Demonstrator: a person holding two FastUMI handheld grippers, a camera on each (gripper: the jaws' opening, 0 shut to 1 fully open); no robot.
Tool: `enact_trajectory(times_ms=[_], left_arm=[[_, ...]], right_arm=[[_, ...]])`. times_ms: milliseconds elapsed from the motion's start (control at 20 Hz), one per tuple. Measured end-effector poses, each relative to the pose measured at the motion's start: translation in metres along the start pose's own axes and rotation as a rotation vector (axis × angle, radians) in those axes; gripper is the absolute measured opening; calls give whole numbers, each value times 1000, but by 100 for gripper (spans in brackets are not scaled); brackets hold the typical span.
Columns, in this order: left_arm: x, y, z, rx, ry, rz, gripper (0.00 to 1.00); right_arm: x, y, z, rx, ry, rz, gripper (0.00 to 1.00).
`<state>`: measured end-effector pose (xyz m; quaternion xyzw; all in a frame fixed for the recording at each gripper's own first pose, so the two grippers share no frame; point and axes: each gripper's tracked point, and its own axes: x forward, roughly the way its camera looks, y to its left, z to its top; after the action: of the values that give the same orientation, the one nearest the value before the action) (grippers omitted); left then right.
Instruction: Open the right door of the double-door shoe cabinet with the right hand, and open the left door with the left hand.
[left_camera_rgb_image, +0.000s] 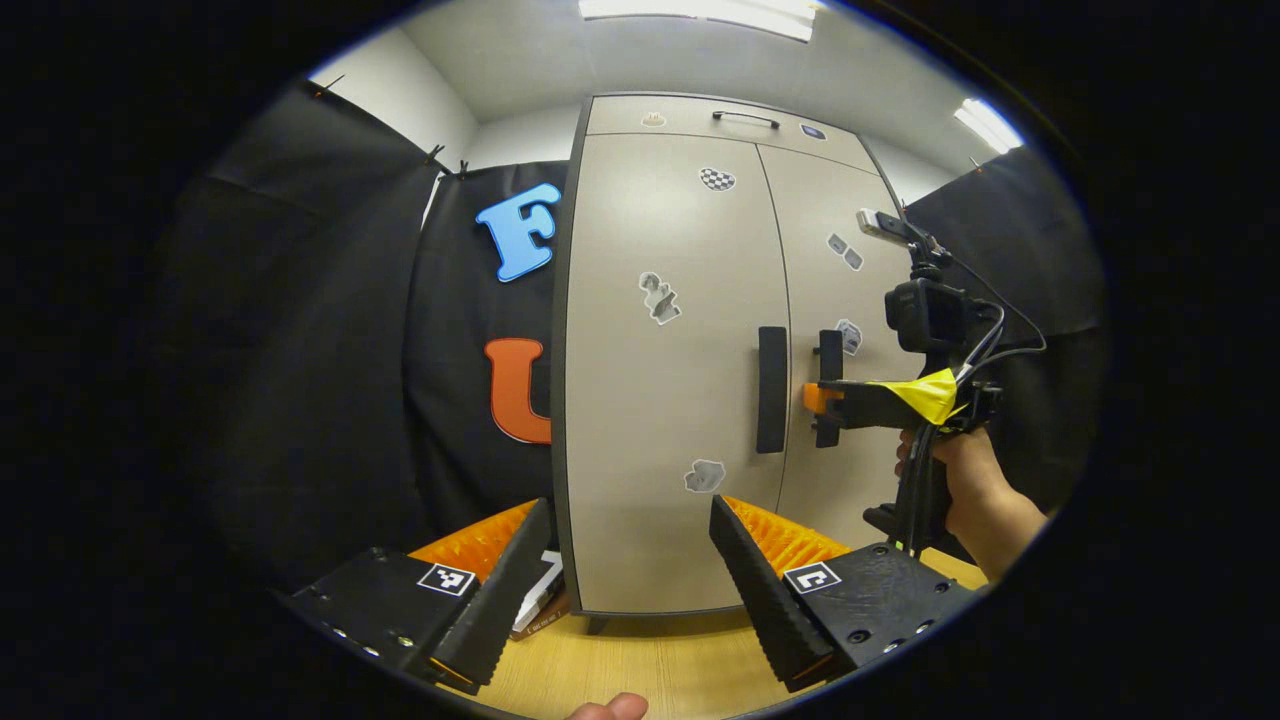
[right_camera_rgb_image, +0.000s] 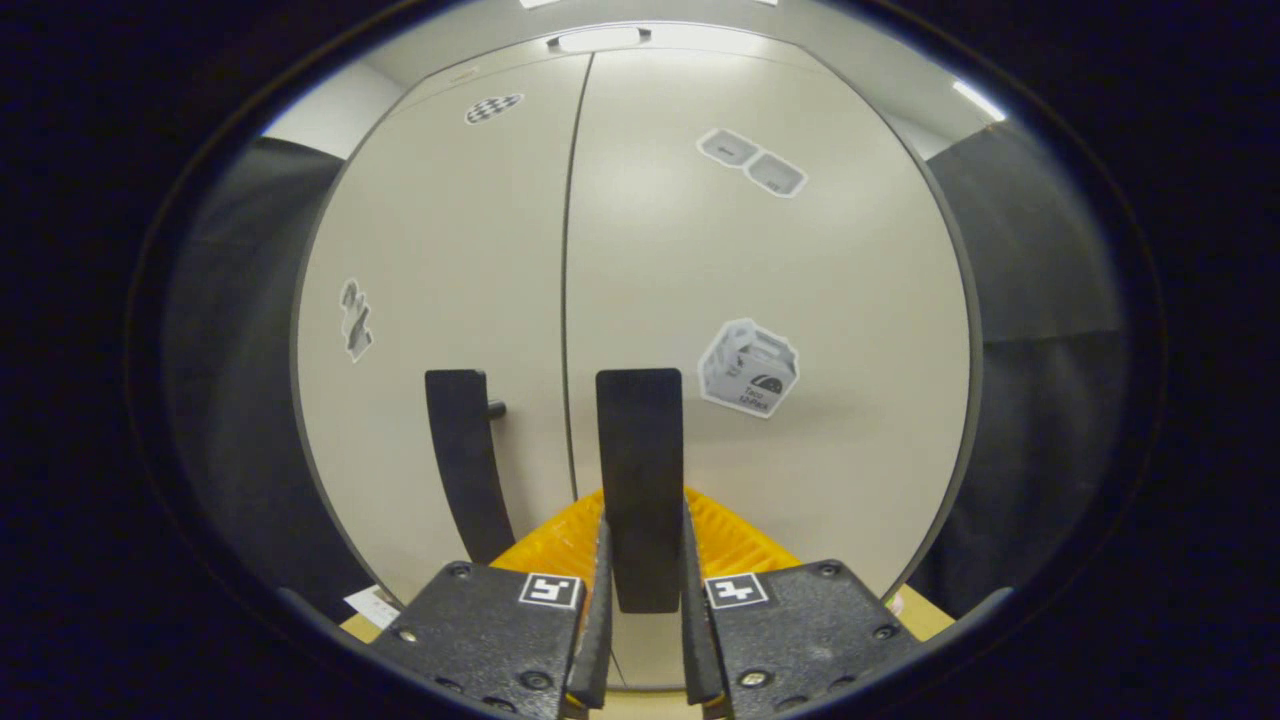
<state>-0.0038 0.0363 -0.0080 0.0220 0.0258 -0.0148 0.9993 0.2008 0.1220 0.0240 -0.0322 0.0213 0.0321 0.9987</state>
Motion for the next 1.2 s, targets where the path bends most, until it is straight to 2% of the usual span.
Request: enact_trajectory(times_ms=[50,150,200,500,950,1200], left_arm=[[0,0,0,-1,-3,1,96],[1,0,-1,-11,-1,2,96],[1,0,-1,-16,0,1,96],[-3,3,0,-23,-8,8,96],[-19,-2,9,7,-27,28,96],[-25,-9,10,5,-30,32,96]], right_arm=[[0,0,-1,4,-2,3,22],[1,1,-1,9,-5,11,10],[1,0,-1,9,-5,10,9],[-3,0,-2,-1,-3,13,8],[-39,-3,1,-7,1,102,8],[-88,-25,-6,-6,1,145,9]])
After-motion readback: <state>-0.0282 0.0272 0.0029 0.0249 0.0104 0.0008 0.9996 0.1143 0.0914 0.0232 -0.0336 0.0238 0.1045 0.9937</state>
